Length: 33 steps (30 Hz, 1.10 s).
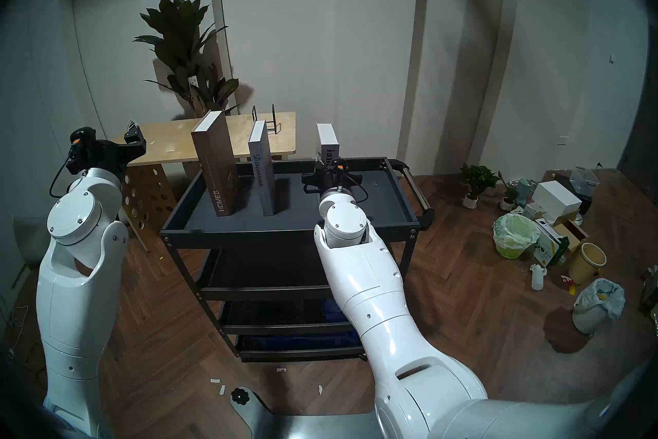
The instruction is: Sort the books onto the shelf by size, largest to the left
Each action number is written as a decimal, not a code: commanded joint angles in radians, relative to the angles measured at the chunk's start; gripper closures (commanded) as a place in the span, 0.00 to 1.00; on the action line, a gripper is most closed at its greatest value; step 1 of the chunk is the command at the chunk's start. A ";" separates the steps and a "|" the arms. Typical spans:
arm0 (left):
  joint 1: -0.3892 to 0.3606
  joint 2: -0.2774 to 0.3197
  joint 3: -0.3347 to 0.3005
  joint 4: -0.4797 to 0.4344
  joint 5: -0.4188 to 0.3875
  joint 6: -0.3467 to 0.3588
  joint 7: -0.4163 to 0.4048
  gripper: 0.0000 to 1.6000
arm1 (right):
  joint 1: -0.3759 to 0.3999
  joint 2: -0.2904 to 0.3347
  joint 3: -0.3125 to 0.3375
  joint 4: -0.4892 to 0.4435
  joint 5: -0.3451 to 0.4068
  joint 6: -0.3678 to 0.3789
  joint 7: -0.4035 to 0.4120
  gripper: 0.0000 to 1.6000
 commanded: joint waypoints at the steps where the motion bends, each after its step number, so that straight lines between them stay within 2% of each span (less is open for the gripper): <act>1: -0.023 0.007 0.006 -0.002 0.006 -0.007 -0.003 0.00 | 0.050 -0.030 -0.013 -0.013 0.003 -0.052 0.009 1.00; 10: -0.028 0.009 0.009 0.008 0.004 -0.009 0.000 0.00 | 0.054 -0.049 -0.034 -0.005 0.006 -0.070 0.006 1.00; 16: -0.030 0.009 0.007 0.017 0.002 -0.009 0.001 0.00 | 0.062 -0.077 -0.041 0.022 -0.004 -0.066 -0.044 1.00; 23: -0.030 0.008 0.003 0.023 0.001 -0.010 0.002 0.00 | 0.067 -0.087 -0.055 0.049 -0.006 -0.074 -0.052 1.00; 33: -0.013 0.008 -0.024 0.019 -0.005 -0.015 0.001 0.00 | 0.074 -0.105 -0.081 0.085 -0.012 -0.085 -0.071 1.00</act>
